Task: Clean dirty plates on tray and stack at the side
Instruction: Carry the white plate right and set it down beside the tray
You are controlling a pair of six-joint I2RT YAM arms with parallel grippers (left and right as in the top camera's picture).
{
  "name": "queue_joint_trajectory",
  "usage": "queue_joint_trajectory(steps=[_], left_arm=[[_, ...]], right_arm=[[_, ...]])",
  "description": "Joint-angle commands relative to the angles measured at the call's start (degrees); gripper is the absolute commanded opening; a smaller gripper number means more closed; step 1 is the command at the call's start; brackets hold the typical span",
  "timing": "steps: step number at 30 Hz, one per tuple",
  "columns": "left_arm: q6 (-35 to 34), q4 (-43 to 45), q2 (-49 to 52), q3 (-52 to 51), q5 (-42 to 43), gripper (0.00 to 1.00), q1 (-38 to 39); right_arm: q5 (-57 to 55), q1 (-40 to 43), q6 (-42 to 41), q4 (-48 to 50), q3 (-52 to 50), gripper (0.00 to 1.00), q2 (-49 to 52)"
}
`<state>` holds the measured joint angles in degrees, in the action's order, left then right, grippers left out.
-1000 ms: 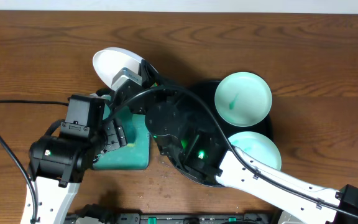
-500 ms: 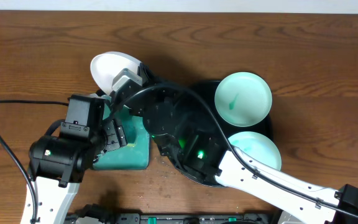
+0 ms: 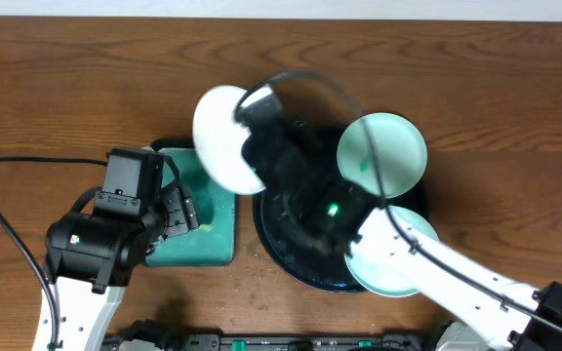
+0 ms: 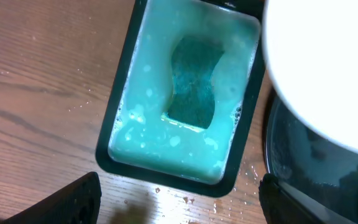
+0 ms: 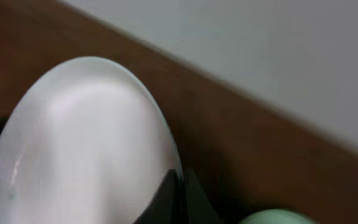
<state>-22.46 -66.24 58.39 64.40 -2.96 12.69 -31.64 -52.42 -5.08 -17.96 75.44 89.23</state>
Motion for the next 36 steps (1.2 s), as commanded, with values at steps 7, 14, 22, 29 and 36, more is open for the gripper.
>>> queue_joint_trajectory(steps=[7,14,22,29,36], left_arm=[[0.2,-0.3,0.0,1.3,-0.3,0.82,-0.2],[0.2,-0.3,0.0,1.3,-0.3,0.82,-0.2],[0.2,-0.3,0.0,1.3,-0.3,0.82,-0.2],[0.2,-0.3,0.0,1.3,-0.3,0.82,-0.2],[0.2,-0.3,0.0,1.3,-0.3,0.82,-0.2]], right_arm=[[42.5,25.3,-27.7,-12.0,0.5,0.01,-6.6],[44.5,57.5,-25.4,-28.3,0.5,0.01,-9.2],[36.9,86.2,-23.4,-37.9,0.4,0.01,-0.6],[36.1,91.8,-23.5,-38.2,-2.2,0.01,9.6],[36.0,89.8,-20.4,-36.2,-6.0,0.29,13.6]])
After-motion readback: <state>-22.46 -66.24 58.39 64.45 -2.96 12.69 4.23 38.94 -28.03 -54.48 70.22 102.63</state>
